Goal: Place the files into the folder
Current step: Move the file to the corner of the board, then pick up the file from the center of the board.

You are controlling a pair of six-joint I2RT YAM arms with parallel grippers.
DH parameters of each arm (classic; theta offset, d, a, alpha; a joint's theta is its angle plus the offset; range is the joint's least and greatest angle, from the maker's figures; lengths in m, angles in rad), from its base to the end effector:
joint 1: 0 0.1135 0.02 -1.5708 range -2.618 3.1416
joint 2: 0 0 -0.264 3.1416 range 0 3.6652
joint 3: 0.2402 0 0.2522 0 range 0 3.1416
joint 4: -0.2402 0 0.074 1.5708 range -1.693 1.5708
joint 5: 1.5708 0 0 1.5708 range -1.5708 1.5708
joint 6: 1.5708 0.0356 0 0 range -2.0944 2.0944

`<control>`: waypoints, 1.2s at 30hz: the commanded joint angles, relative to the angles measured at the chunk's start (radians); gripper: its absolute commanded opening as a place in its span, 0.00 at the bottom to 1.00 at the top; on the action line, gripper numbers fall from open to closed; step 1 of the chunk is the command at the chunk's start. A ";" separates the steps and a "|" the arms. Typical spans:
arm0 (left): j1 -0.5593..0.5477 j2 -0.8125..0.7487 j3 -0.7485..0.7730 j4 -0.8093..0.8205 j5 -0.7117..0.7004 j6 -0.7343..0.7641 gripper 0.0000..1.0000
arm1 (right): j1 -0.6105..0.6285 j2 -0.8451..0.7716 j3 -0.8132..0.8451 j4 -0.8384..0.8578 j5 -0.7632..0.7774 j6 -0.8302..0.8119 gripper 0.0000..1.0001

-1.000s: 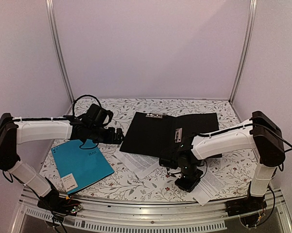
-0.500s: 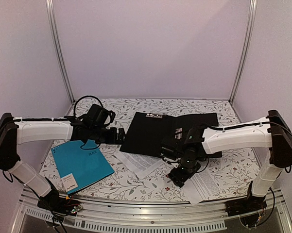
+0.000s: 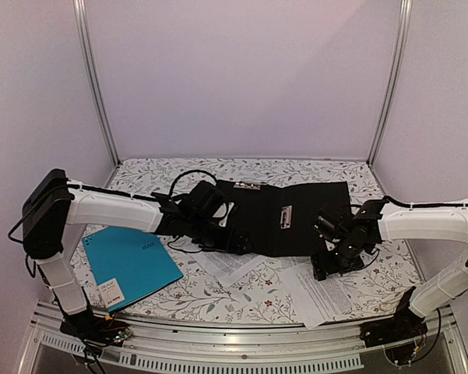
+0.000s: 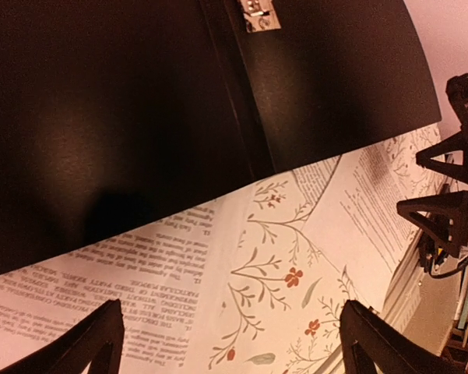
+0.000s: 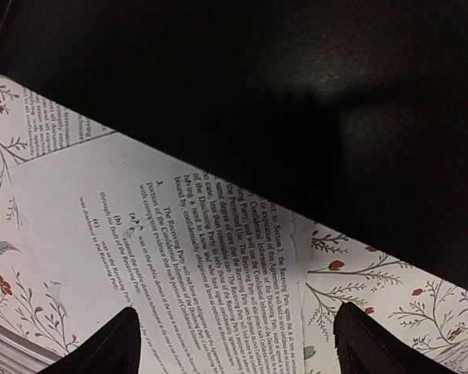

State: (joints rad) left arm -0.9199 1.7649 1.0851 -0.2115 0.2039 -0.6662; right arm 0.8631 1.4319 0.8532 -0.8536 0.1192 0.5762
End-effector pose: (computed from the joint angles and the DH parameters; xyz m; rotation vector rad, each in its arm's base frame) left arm 0.2170 -0.2968 0.1805 0.4341 2.6397 -0.8652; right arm 0.1569 0.1769 0.1829 -0.4109 2.9304 0.0025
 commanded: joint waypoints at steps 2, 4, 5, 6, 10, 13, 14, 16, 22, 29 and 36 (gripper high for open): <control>-0.060 0.109 0.111 0.015 0.133 -0.045 0.95 | -0.080 -0.100 -0.105 0.112 -0.077 0.074 0.86; -0.076 0.147 0.134 0.040 0.162 -0.073 0.95 | -0.110 -0.120 -0.137 0.145 -0.100 0.079 0.86; -0.084 0.163 0.144 0.054 0.172 -0.088 0.94 | -0.124 -0.128 -0.153 0.166 -0.106 0.081 0.86; -0.091 0.179 0.151 0.069 0.184 -0.104 0.94 | -0.140 -0.136 -0.168 0.186 -0.145 0.083 0.86; -0.123 0.235 0.187 0.108 0.213 -0.175 0.93 | -0.179 -0.146 -0.219 0.239 -0.173 0.093 0.86; -0.152 0.274 0.200 0.138 0.229 -0.229 0.92 | -0.201 -0.152 -0.251 0.274 -0.197 0.093 0.85; -0.159 0.284 0.204 0.144 0.230 -0.248 0.91 | -0.205 -0.152 -0.261 0.285 -0.206 0.093 0.85; -0.174 0.297 0.202 0.161 0.233 -0.284 0.91 | -0.211 -0.154 -0.278 0.309 -0.222 0.094 0.85; -0.213 0.315 0.198 0.182 0.208 -0.360 0.90 | -0.214 -0.154 -0.336 0.385 -0.266 0.109 0.83; -0.234 0.371 0.222 0.259 0.183 -0.449 0.89 | -0.214 -0.179 -0.381 0.427 -0.289 0.131 0.82; -0.230 0.389 0.222 0.294 0.142 -0.477 0.89 | -0.213 -0.222 -0.408 0.433 -0.309 0.150 0.80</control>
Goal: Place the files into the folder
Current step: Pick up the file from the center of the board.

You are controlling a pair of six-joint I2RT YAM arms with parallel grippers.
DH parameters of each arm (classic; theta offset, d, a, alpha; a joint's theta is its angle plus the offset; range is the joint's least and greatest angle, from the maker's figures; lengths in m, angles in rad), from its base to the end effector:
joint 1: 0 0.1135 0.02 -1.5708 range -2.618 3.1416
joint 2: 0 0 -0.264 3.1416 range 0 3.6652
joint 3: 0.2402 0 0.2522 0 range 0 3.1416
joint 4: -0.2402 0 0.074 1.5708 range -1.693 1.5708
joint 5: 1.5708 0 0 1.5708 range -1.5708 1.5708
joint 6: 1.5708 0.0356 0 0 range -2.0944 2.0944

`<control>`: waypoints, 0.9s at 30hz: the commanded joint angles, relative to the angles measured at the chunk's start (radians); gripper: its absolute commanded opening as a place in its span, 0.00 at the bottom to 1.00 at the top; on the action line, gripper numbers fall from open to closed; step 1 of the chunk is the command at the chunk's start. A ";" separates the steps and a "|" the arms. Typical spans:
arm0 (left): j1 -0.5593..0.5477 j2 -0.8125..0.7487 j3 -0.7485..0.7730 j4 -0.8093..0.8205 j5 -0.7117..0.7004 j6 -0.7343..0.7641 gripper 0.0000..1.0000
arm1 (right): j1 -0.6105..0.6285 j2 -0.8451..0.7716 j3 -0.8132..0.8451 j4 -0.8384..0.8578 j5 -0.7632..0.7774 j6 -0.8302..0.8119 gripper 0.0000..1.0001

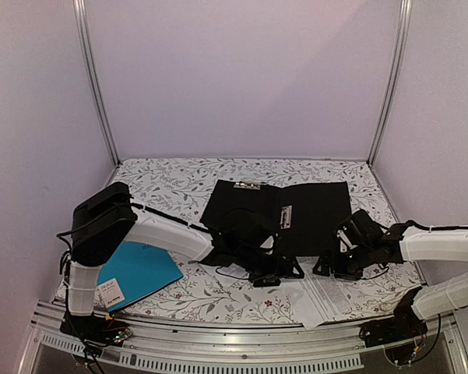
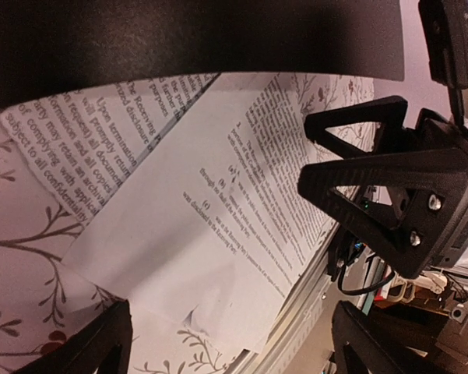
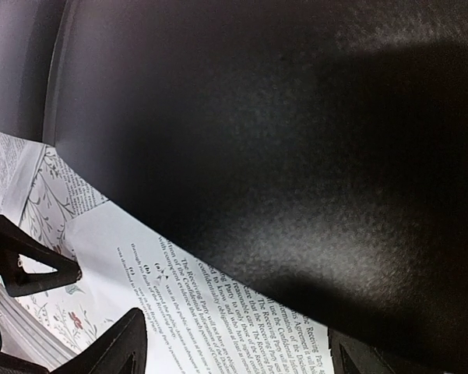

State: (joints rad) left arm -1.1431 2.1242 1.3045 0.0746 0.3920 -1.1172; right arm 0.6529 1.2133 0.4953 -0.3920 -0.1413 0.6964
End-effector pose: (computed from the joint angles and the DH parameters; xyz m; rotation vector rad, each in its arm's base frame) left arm 0.1736 -0.4136 0.1275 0.2809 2.8075 -1.3517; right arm 0.1559 0.1256 0.1470 0.0145 2.8141 0.5678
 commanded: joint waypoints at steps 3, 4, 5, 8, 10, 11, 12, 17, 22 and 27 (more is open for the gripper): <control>-0.002 0.028 -0.008 0.012 -0.061 -0.024 0.89 | -0.003 -0.023 -0.075 -0.006 -0.075 0.046 0.78; 0.000 0.029 -0.009 0.014 -0.062 -0.022 0.89 | -0.003 -0.029 -0.085 0.002 -0.082 0.052 0.78; 0.002 0.029 -0.008 0.014 -0.063 -0.021 0.89 | -0.003 -0.037 -0.094 0.010 -0.087 0.058 0.77; 0.008 0.034 -0.007 0.019 -0.065 -0.017 0.89 | -0.003 -0.055 -0.113 0.020 -0.098 0.066 0.76; 0.013 0.038 -0.004 0.019 -0.064 -0.012 0.89 | -0.004 -0.059 -0.120 0.030 -0.108 0.069 0.75; 0.015 0.037 -0.004 0.019 -0.064 -0.012 0.89 | -0.003 -0.060 -0.123 0.038 -0.116 0.071 0.75; 0.018 0.037 -0.006 0.019 -0.064 -0.012 0.89 | -0.004 -0.058 -0.124 0.043 -0.122 0.072 0.74; 0.029 0.021 -0.027 0.015 -0.065 -0.002 0.89 | -0.002 -0.034 -0.131 0.071 -0.147 0.072 0.73; 0.041 0.003 -0.049 0.004 -0.073 0.010 0.89 | -0.003 -0.010 -0.133 0.104 -0.170 0.079 0.70; 0.052 -0.007 -0.065 -0.005 -0.078 0.022 0.89 | -0.003 0.004 -0.136 0.143 -0.195 0.090 0.67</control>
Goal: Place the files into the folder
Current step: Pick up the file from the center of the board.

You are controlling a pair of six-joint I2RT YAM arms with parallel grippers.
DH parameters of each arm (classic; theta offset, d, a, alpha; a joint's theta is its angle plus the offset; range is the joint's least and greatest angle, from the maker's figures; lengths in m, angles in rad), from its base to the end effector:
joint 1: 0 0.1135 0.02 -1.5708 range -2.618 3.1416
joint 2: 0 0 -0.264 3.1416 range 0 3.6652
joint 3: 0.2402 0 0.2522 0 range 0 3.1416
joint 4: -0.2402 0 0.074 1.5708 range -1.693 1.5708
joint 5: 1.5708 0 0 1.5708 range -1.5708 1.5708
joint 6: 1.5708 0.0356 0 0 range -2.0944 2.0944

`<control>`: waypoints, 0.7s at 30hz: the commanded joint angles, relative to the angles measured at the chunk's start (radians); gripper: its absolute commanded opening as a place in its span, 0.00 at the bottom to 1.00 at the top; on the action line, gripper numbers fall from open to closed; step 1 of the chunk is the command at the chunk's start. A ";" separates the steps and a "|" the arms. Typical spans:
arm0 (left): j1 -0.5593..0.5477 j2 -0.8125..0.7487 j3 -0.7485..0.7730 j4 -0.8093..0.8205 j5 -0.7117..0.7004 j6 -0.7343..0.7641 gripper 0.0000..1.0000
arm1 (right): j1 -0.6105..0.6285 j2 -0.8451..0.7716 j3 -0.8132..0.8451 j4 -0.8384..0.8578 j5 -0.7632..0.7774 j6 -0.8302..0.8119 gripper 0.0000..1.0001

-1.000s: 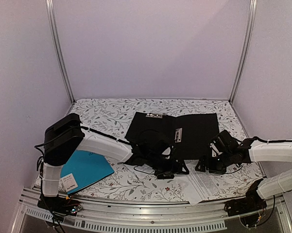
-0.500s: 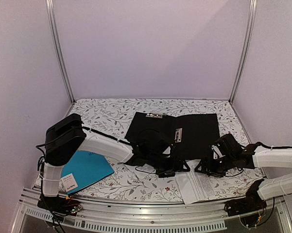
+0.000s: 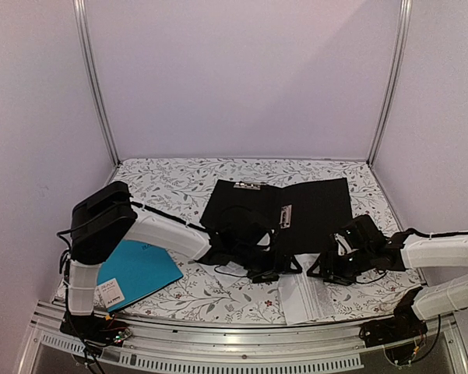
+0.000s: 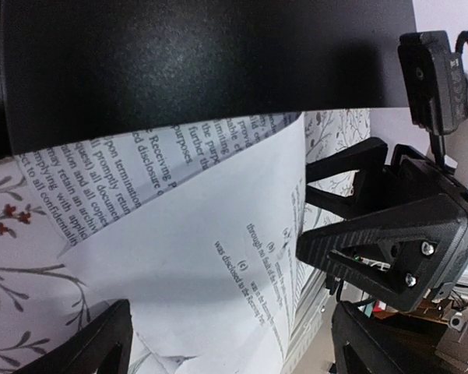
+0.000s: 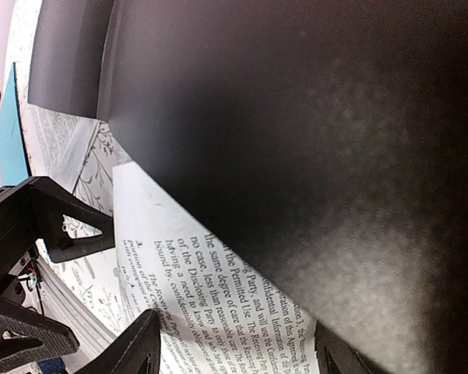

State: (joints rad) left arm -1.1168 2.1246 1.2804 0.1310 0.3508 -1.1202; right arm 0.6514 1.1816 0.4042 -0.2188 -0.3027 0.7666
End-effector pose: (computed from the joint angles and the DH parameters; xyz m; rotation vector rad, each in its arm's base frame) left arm 0.1853 -0.4077 0.1245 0.2182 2.7507 -1.3440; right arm 0.1488 0.1268 0.1381 0.0349 2.7753 0.8544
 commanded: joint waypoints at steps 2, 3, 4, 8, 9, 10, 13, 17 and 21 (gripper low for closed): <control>0.029 -0.012 -0.046 -0.060 -0.036 0.026 0.89 | -0.002 0.043 -0.045 -0.016 -0.036 0.025 0.66; 0.030 -0.014 -0.049 -0.060 -0.038 0.029 0.89 | -0.002 0.046 -0.047 -0.008 -0.038 0.028 0.65; 0.032 -0.016 -0.052 -0.060 -0.038 0.031 0.89 | -0.002 0.047 -0.049 0.003 -0.039 0.030 0.64; 0.032 -0.024 -0.066 -0.060 -0.040 0.037 0.89 | -0.002 0.040 -0.064 0.048 -0.058 0.051 0.56; 0.032 -0.027 -0.069 -0.060 -0.039 0.036 0.89 | -0.001 0.038 -0.066 0.058 -0.066 0.055 0.55; 0.032 -0.029 -0.071 -0.059 -0.041 0.038 0.89 | -0.002 0.035 -0.068 0.065 -0.074 0.057 0.53; 0.031 -0.033 -0.075 -0.056 -0.040 0.045 0.89 | 0.000 0.030 -0.067 0.092 -0.090 0.058 0.49; 0.031 -0.032 -0.077 -0.048 -0.031 0.046 0.89 | 0.009 0.051 -0.060 0.131 -0.097 0.054 0.47; 0.031 -0.040 -0.085 -0.036 -0.023 0.042 0.89 | 0.027 0.089 -0.053 0.189 -0.096 0.062 0.46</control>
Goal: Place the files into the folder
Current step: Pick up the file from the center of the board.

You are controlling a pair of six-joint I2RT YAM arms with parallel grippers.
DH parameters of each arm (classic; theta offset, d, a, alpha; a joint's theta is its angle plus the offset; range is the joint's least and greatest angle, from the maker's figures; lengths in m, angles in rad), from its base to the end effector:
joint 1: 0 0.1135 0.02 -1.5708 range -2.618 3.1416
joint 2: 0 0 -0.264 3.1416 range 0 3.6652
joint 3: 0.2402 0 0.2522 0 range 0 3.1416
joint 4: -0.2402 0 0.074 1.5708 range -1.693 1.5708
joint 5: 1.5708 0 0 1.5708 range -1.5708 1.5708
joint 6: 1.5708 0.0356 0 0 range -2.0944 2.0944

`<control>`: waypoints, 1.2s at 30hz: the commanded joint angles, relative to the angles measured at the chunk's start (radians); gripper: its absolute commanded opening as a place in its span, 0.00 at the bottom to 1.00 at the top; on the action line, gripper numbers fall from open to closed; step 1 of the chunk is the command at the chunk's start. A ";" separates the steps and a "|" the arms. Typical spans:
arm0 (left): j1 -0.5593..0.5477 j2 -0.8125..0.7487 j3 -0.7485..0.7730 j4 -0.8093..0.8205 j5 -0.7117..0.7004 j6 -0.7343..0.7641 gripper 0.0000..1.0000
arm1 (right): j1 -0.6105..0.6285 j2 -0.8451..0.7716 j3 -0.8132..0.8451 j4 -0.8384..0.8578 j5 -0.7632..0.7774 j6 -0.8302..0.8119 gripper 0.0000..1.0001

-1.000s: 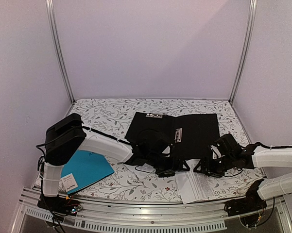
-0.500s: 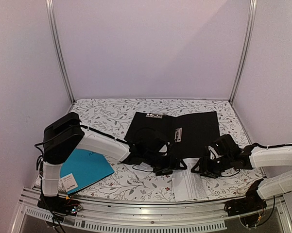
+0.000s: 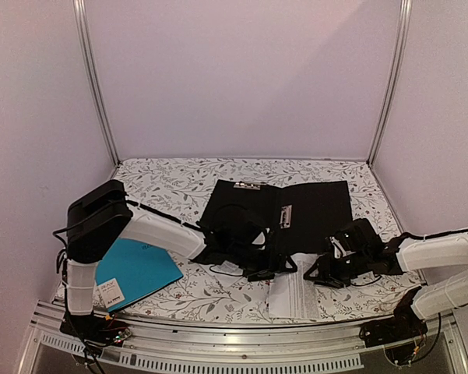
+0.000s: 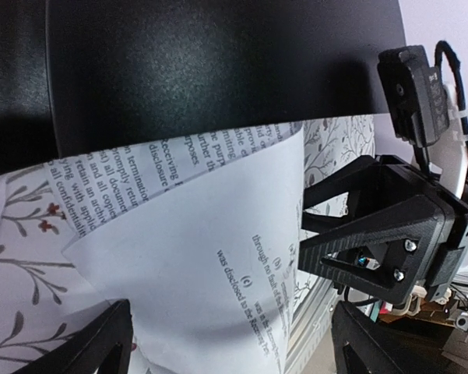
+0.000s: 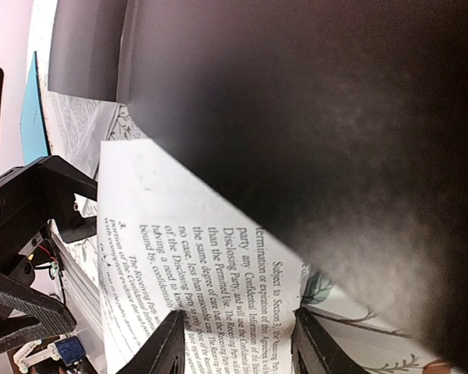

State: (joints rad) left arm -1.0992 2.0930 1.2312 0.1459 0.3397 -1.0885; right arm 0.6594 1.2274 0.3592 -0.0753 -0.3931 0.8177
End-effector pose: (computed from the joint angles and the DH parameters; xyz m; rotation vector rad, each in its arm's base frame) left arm 0.1884 -0.3955 0.1249 0.2279 2.7288 -1.3198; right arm 0.1481 0.1320 0.1274 0.0405 2.7653 1.0090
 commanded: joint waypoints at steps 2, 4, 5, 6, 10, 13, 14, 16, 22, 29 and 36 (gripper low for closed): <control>0.013 -0.018 -0.045 -0.038 -0.009 0.008 0.89 | 0.027 0.060 -0.004 0.065 -0.006 0.019 0.46; 0.014 -0.029 -0.053 -0.027 -0.007 0.006 0.89 | 0.036 0.073 -0.001 0.100 -0.006 0.025 0.46; 0.015 -0.035 -0.058 -0.023 -0.007 0.007 0.89 | 0.039 0.080 -0.001 0.112 -0.006 0.029 0.46; 0.016 -0.042 -0.062 -0.018 -0.008 0.007 0.89 | 0.043 0.084 -0.002 0.127 -0.007 0.032 0.46; 0.021 -0.068 -0.077 -0.005 -0.013 0.016 0.89 | 0.051 0.091 -0.011 0.174 -0.009 0.052 0.46; 0.022 -0.086 -0.088 0.004 -0.012 0.023 0.88 | 0.058 0.079 -0.010 0.186 -0.003 0.058 0.46; 0.022 -0.091 -0.091 0.007 -0.012 0.027 0.88 | 0.060 0.075 -0.009 0.190 0.000 0.058 0.46; 0.021 -0.098 -0.097 0.012 -0.009 0.033 0.88 | 0.064 0.075 -0.008 0.202 0.000 0.061 0.46; 0.021 -0.127 -0.133 0.058 0.002 0.035 0.85 | 0.092 0.130 -0.005 0.294 -0.013 0.077 0.46; 0.020 -0.177 -0.157 0.057 0.002 0.053 0.84 | 0.119 0.205 0.024 0.374 -0.028 0.089 0.47; 0.019 -0.215 -0.176 0.018 -0.028 0.081 0.83 | 0.129 0.242 0.053 0.385 -0.024 0.086 0.46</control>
State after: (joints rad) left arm -1.0893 1.9118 1.0721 0.1844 0.3298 -1.0424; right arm 0.7811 1.4448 0.3866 0.2802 -0.4217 0.9016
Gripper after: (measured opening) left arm 0.834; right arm 0.465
